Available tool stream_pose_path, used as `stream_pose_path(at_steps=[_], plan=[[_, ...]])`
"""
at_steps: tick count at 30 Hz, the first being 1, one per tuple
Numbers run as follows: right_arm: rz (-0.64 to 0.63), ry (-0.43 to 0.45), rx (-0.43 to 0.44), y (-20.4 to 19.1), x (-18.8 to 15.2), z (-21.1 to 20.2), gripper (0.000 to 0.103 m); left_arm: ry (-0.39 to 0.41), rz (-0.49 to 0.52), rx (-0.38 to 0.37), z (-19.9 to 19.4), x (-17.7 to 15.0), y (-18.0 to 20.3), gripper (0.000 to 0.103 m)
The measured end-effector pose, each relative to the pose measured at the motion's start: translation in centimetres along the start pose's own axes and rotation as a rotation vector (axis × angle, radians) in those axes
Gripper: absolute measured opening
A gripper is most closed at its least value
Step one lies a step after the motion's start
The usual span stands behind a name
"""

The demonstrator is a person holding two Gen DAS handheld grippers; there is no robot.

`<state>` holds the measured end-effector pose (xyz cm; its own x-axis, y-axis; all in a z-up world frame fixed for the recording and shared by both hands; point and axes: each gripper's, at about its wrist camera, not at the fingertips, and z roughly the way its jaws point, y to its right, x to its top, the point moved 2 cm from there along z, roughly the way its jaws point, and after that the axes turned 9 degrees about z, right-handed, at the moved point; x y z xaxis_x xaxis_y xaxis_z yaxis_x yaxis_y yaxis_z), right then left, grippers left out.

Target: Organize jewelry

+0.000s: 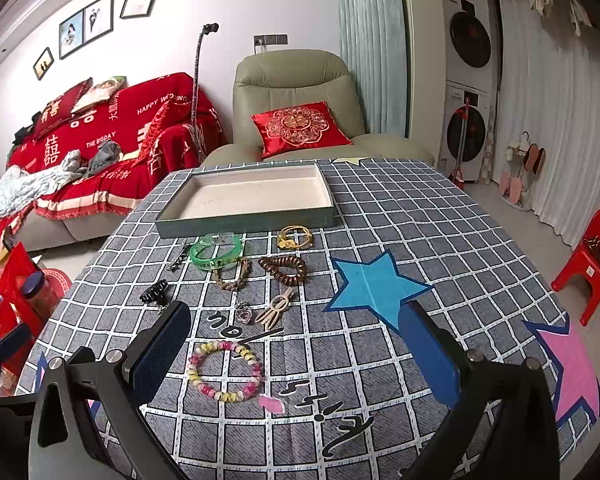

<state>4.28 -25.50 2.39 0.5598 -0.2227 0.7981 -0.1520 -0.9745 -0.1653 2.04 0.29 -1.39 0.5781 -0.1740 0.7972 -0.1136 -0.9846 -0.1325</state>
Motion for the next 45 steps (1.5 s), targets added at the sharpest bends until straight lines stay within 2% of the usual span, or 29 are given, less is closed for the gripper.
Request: stream_pose_path(at_steps=[33,45], plan=[[0.004,-0.002,0.005,-0.18,-0.05,0.01,0.103,-0.002,0.002,0.000,0.01,-0.04,0.10,0.103],[0.007,-0.017,0.003,-0.47,-0.52,0.19,0.103,-0.027,0.004,0.006,0.82,-0.32,0.18,0.103]])
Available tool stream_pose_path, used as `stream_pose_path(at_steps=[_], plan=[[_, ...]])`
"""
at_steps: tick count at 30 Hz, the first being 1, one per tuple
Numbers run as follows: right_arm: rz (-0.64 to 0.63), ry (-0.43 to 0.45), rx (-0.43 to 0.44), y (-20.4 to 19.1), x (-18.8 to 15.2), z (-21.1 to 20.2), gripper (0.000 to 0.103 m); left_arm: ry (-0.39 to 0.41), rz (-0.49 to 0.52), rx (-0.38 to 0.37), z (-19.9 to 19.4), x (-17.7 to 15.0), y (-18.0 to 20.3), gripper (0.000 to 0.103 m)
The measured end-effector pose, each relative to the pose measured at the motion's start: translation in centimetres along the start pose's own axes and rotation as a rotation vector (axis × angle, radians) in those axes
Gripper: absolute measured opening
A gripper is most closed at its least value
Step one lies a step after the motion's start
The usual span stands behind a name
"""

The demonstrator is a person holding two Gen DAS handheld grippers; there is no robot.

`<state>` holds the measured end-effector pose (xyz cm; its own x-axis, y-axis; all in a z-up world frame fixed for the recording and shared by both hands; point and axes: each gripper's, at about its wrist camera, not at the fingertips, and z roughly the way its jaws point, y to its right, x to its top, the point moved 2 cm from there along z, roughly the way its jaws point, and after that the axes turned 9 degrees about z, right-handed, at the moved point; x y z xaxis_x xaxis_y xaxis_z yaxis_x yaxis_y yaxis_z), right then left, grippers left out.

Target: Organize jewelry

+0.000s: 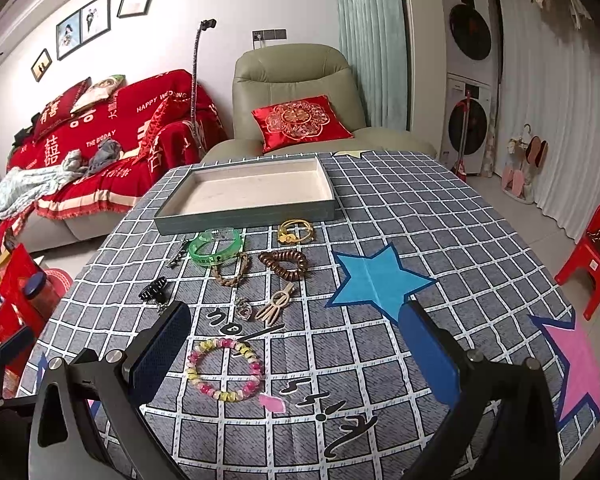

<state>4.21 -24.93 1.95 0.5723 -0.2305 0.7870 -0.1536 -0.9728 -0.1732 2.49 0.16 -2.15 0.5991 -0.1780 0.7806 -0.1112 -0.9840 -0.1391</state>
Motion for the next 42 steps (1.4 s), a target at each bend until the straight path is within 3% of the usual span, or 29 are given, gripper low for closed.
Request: stream_pose_path(at_steps=[5,12,18,24,31,34,36,38,42], plan=[[0.002,-0.032,-0.001,0.5,-0.3,0.9,0.103,-0.030,0.020,0.027,1.0,0.3,0.0,0.103],[0.037,-0.106,-0.031,2.2,0.0,2.6,0.103,-0.125,0.001,-0.086,4.0,1.7,-1.3,0.103],[0.082,-0.193,-0.027,3.5,-0.2,4.8,0.103,-0.197,0.043,-0.092,6.7,2.4,-2.1,0.103],[0.049,-0.272,-0.004,2.6,-1.3,6.3,0.103,-0.279,0.007,-0.173,9.2,2.7,-1.4,0.103],[-0.022,-0.340,-0.002,0.9,-2.8,7.5,0.102,-0.324,-0.044,-0.199,11.2,3.4,0.3,0.103],[-0.046,-0.358,-0.004,0.3,-3.3,8.0,0.091,-0.334,-0.061,-0.201,11.8,3.6,0.8,0.102],[-0.056,-0.376,0.004,0.0,-3.7,8.4,0.084,-0.343,-0.069,-0.196,12.3,3.7,1.2,0.089],[-0.066,-0.389,0.008,-0.4,-4.1,8.8,0.072,-0.370,-0.084,-0.202,12.9,3.7,1.4,0.088],[-0.123,-0.390,-0.012,-1.4,-4.6,9.3,0.063,-0.364,-0.073,-0.176,13.0,3.7,2.2,0.085]])
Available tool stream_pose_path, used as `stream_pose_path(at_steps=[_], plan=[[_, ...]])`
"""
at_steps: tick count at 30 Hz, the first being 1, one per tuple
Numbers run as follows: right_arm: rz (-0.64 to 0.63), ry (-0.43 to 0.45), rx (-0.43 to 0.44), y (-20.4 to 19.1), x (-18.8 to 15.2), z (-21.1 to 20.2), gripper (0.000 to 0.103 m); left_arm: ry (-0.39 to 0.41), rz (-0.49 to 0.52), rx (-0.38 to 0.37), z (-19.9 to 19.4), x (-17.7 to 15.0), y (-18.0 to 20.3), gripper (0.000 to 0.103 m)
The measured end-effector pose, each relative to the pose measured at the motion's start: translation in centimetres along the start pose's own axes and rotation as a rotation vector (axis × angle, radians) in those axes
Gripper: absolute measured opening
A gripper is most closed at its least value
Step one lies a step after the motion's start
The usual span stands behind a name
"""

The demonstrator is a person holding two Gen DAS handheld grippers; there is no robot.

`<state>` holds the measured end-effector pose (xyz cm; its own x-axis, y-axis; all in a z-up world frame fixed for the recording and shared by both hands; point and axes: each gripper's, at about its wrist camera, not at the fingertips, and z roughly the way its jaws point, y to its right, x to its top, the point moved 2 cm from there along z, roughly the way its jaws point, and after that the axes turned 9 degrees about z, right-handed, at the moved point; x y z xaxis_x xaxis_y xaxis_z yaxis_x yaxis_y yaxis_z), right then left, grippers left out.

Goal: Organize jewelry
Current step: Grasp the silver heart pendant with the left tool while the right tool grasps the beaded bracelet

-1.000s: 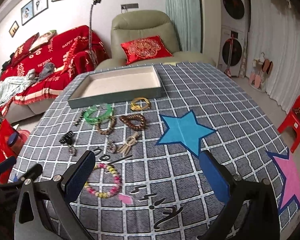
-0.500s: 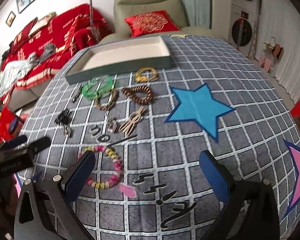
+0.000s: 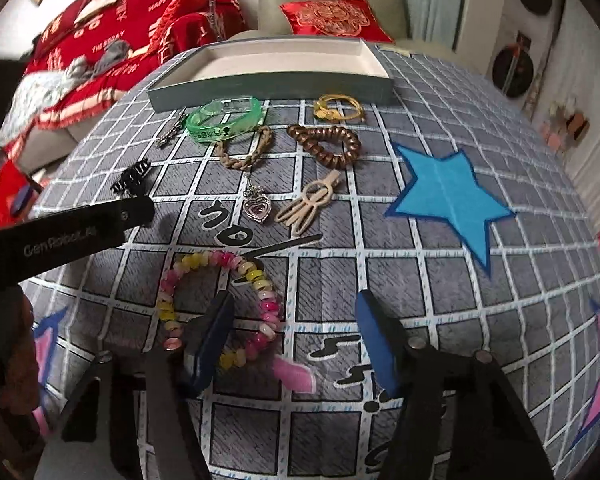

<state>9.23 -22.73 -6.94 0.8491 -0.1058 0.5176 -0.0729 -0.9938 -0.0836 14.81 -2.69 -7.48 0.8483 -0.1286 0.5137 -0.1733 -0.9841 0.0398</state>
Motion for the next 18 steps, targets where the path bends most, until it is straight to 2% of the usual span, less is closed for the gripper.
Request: stream_pose_path(at_steps=[3,5,6,8,9,10,18], plan=[[-0.024,0.003,0.007,-0.6,0.0,-0.1,0.054,0.000,0.013,0.027,0.1,0.1,0.5,0.081],[-0.034,-0.002,0.015,-0.7,0.0,-0.1,0.045,0.004,0.022,0.050,0.1,0.1,0.8,0.071],[-0.038,-0.003,0.015,-0.8,0.1,-0.1,0.041,0.005,0.031,0.057,0.1,0.1,1.0,0.065],[-0.043,-0.010,0.026,-1.0,0.1,-0.2,0.019,0.011,0.044,0.052,-0.1,0.0,1.2,0.053],[-0.044,-0.015,0.028,-1.0,0.2,-0.2,0.014,0.015,0.051,0.046,-0.1,-0.1,1.2,0.038],[-0.045,-0.018,0.031,-1.1,0.2,-0.1,0.010,0.016,0.056,0.042,-0.2,-0.1,1.2,0.033],[0.011,0.009,0.070,0.5,0.6,-1.4,0.010,0.047,0.066,-0.087,-1.7,-1.1,0.3,0.033]])
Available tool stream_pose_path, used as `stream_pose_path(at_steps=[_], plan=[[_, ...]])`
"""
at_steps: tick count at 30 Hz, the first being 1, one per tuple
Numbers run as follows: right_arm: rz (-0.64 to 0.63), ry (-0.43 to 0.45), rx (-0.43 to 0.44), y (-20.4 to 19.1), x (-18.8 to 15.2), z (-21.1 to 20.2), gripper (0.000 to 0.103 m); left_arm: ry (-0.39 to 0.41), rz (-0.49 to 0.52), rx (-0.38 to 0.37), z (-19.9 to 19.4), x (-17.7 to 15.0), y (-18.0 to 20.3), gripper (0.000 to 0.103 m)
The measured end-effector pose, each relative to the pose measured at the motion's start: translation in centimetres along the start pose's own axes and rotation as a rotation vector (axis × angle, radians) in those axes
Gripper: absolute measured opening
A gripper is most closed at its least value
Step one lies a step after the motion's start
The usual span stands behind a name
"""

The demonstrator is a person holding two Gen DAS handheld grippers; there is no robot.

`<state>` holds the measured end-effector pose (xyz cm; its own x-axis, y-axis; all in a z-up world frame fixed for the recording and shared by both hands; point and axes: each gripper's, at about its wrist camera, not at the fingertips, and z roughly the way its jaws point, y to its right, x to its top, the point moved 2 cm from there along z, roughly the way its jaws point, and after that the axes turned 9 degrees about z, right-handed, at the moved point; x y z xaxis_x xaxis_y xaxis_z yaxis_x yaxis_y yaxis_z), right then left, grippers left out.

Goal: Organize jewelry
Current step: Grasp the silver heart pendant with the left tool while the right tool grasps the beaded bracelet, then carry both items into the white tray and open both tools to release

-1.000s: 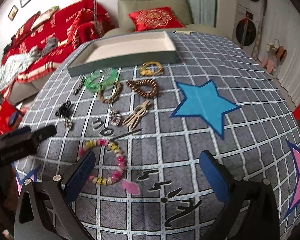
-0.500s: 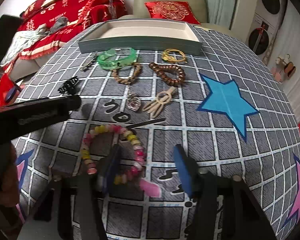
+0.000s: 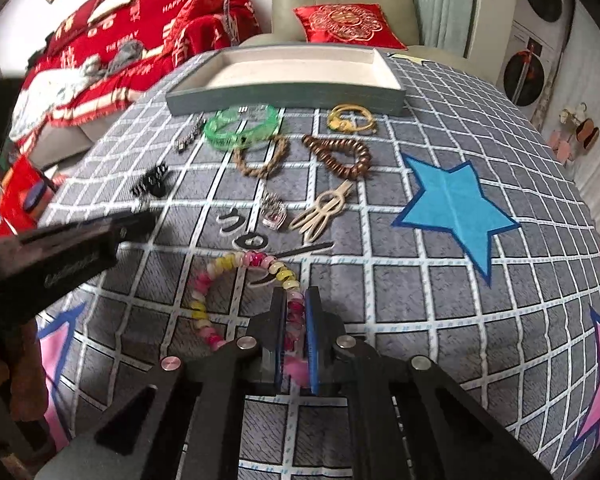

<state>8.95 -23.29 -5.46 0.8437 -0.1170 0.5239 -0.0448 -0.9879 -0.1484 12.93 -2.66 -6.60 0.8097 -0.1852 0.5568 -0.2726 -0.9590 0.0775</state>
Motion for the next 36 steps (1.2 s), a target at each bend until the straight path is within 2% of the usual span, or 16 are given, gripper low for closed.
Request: stream_pose_path(at_steps=[5,11,19,21,28,36], plan=[[0.039,0.024,0.039,0.9,1.4,-1.3,0.010,0.026,0.019,-0.030,-1.6,0.1,0.1,0.033],[0.074,0.060,0.083,1.6,4.1,-2.8,0.010,0.055,0.026,-0.058,-4.0,1.9,-0.2,0.033],[0.075,0.087,0.142,1.6,10.1,-3.9,0.010,0.113,0.026,-0.105,-6.6,7.8,-1.6,0.033],[0.069,0.096,0.146,1.4,12.1,-3.8,0.010,0.122,0.031,-0.095,-6.5,9.6,-2.0,0.033],[0.088,0.096,0.169,1.0,19.8,-1.1,0.010,0.142,0.034,-0.065,-3.8,17.0,-3.5,0.033],[0.171,0.043,0.172,1.4,27.3,6.7,0.010,0.118,0.041,-0.031,3.4,23.5,-4.6,0.033]])
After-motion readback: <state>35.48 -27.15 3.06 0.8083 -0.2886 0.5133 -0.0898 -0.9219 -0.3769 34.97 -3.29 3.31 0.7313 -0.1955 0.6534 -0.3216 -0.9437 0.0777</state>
